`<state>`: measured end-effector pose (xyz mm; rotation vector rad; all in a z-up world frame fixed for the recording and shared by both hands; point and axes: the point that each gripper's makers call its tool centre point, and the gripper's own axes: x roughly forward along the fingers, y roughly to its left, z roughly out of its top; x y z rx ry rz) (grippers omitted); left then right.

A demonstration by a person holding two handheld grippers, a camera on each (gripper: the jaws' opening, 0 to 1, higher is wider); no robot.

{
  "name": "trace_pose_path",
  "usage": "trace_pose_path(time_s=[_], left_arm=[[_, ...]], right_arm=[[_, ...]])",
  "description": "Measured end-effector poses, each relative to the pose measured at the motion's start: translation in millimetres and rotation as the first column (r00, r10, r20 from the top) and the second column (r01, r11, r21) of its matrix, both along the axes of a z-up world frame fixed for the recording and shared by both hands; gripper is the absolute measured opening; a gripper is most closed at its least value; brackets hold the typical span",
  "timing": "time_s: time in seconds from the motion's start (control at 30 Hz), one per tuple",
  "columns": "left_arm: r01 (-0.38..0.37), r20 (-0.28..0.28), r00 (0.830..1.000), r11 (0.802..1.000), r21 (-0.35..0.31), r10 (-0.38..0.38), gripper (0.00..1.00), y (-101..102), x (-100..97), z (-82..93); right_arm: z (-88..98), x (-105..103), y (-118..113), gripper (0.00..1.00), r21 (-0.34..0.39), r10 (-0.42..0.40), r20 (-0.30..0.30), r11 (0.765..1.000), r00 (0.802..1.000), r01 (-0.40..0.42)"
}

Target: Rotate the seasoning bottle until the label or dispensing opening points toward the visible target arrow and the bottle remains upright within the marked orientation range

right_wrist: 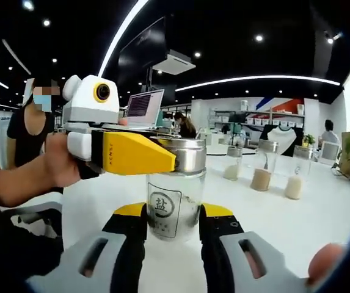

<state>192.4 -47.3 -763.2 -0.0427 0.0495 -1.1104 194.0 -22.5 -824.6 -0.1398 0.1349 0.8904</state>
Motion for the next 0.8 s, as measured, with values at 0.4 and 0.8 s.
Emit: trace_pose_path(time_s=[0.4, 0.8], left_arm=[[-0.28, 0.002, 0.96, 0.96, 0.012, 0.28, 0.35, -3, 11.5, -6.6], [-0.081, -0.012, 0.997, 0.996, 0.032, 0.081, 0.34, 0, 4.2, -6.3]], right_arm=[[-5.4, 9, -4, 0.31, -0.002, -0.28, -0.013, 0.96, 0.96, 0.28], [-6.9, 6, 4, 0.33, -0.015, -0.079, -0.009, 0.997, 0.997, 0.079]])
